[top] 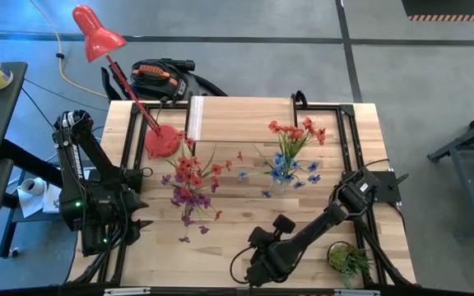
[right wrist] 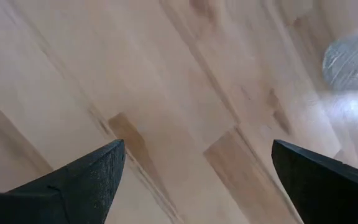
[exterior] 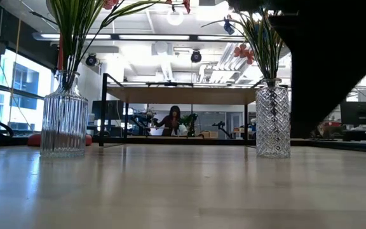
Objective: Pick and place flowers into a vace then onto a shelf
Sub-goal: Put the right transparent flower vase containing the blue and orange flowers on the shelf
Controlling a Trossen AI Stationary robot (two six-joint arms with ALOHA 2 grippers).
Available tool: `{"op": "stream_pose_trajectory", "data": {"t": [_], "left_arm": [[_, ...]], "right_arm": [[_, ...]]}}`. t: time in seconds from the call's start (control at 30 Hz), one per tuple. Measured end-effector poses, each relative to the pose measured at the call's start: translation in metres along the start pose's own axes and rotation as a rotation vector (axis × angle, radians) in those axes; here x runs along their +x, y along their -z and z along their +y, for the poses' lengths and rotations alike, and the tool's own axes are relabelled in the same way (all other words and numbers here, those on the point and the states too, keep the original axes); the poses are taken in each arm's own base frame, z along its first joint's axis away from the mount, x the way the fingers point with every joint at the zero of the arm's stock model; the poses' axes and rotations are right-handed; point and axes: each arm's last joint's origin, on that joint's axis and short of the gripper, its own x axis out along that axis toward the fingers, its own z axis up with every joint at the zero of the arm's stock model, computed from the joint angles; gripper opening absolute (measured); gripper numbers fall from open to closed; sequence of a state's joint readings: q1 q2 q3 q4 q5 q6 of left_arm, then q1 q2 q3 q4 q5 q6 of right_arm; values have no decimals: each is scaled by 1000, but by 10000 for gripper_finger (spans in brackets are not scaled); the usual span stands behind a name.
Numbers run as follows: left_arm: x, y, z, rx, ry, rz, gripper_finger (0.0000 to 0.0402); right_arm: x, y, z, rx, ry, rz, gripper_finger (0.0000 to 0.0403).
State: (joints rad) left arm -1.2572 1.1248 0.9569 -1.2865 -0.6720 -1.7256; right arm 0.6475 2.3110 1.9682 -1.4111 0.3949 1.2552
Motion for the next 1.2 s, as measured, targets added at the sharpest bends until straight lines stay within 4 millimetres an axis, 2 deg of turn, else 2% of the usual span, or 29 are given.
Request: {"op": "stream_pose_trajectory", "data": {"t": [0.13,0.3,0.53,0.87,1.2], "left_arm": [[0,0,0,2,-2,-1,317],[0,0,0,1,-1,0,317],[0,0,-1,-7,9,1,317],[0,1,-4,-30,36,10,317],[0,1,-8,-59,72,21,317]], "right_arm": [[-1,-1,2,7,-1,-80,394],[0,-3,4,21,-35,-63,394],[0,-18,19,123,-216,-87,394],[1,-38,28,272,-365,-119,394],[-3,-41,37,301,-469,-125,394]]}}
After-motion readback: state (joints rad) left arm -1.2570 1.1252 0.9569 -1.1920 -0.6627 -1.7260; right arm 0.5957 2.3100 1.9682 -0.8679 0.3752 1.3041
